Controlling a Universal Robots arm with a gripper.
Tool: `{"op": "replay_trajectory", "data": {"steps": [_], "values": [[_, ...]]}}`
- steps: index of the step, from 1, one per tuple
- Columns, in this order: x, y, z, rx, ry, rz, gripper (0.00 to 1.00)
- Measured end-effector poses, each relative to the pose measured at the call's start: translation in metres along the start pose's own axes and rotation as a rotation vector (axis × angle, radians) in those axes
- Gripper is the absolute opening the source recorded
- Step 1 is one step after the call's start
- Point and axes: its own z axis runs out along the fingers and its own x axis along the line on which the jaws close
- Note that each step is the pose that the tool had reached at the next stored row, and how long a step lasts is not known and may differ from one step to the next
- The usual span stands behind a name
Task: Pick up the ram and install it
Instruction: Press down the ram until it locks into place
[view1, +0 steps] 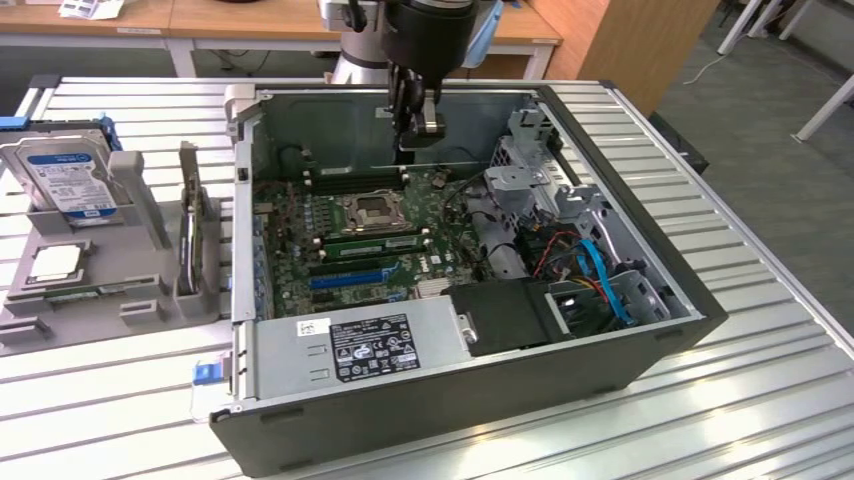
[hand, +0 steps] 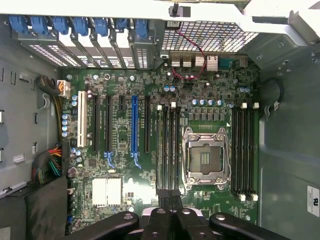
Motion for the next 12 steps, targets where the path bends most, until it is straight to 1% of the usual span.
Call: {"op": "replay_trajectory", "data": {"steps": [5,7,12], "values": [[0.0000,0.0000,0.0000,0.0000,0.0000,0.000,0.10],[0.0000,0.0000,0.0000,0.0005,-0.0003,0.008,0.10],[0.0000,0.0000,0.0001,0.0042,-0.0020,0.088,0.10]]}}
